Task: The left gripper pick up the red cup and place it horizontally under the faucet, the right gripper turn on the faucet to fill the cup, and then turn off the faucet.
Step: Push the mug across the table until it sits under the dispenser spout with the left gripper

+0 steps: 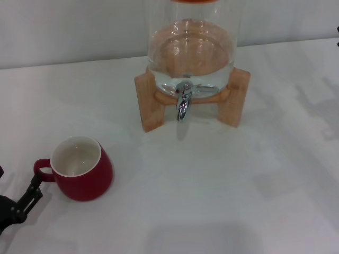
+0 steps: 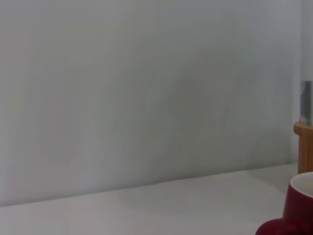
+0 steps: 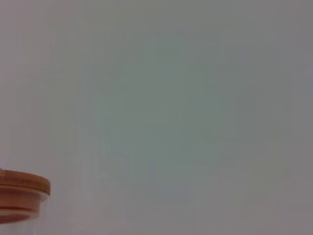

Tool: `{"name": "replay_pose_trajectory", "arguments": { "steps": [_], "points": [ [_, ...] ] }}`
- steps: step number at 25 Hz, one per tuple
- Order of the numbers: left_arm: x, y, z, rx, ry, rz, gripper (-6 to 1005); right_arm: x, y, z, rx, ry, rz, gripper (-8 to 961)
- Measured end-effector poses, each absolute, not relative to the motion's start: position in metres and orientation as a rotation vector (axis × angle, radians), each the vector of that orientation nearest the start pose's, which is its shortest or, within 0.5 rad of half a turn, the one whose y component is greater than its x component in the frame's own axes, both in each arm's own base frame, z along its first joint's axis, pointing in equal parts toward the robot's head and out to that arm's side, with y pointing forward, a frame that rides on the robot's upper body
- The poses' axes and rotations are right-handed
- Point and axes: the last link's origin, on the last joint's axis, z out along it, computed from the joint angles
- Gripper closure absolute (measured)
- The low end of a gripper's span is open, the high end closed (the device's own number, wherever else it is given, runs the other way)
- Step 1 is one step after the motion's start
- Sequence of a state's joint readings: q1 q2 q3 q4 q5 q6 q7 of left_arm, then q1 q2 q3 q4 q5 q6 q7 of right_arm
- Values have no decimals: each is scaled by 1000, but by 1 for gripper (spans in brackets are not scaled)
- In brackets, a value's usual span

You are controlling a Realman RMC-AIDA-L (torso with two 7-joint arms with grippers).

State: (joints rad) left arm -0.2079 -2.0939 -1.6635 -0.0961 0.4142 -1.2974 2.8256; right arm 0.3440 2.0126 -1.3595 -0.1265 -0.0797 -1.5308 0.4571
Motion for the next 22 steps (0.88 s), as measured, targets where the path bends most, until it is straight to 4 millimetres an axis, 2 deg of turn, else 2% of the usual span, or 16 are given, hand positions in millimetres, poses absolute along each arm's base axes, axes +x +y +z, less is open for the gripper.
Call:
{"name": "replay_pose_trajectory", "arguments": {
  "steps": [22],
  "points": [
    [-365, 243, -39, -1915, -548, -620, 209, 338, 299, 69, -1449, 382, 1024, 129]
  ]
}}
